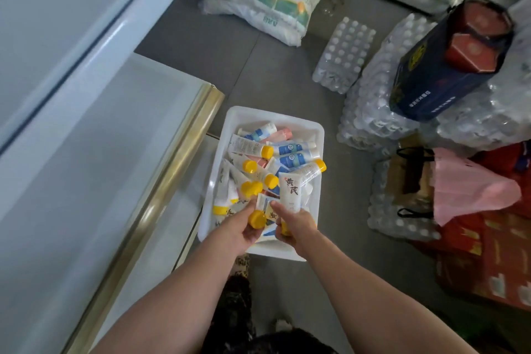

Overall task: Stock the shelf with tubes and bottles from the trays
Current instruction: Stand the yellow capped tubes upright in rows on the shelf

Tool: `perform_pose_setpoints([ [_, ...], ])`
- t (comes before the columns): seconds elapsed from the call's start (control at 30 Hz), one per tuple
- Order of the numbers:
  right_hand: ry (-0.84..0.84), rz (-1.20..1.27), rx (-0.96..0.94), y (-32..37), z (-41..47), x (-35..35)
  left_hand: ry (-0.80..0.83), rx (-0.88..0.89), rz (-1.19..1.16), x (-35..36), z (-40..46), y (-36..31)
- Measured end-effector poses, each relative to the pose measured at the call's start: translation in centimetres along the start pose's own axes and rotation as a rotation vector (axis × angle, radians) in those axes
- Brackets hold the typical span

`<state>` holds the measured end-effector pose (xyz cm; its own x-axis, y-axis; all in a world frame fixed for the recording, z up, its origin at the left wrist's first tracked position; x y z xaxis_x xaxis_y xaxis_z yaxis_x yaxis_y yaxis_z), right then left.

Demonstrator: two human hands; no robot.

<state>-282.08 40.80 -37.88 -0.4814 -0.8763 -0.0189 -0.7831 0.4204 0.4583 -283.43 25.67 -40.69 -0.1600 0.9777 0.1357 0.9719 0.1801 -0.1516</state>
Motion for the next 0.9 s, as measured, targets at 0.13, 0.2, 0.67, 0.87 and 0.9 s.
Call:
perform_pose_setpoints([
  [0.13, 0.078, -0.020, -0.117, 2.3, -3.3, -0.2, 0.017, 0.098, -0.007, 0.2, -4.9, 0.1],
  [0.2, 0.125, 0.005, -0.173, 3.4, -4.9, -0.5, 0.027, 0.159, -0.026, 0.4, -7.5, 0.1],
  [0.67, 0.507, 0.055, -0.507, 8.8, -21.1, -0.9, 0.092, 0.937, -0.050, 1.3, -26.4, 0.0],
  [0.87, 0.727, 0.102, -0.576, 8.3, -28.9, 2.7, 0.206, 1.088, -0.260, -1.3, -34.8, 1.5],
  [0.9, 0.759, 0.104, -0.577, 7.8, -30.0, 3.6, 0.212, 1.102, -0.286, -2.3, -35.7, 1.8],
])
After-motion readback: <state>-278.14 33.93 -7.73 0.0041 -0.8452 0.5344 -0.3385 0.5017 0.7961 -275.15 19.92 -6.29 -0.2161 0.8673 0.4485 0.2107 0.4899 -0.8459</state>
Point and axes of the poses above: each hand's wrist, its own z-axis towards the middle knuckle, its own x-axis out of the palm, y = z × x, the point moved 9 cm from there along z, towards the middle knuckle, and after that the axes turned 9 degrees about z, right-handed, at the moved point
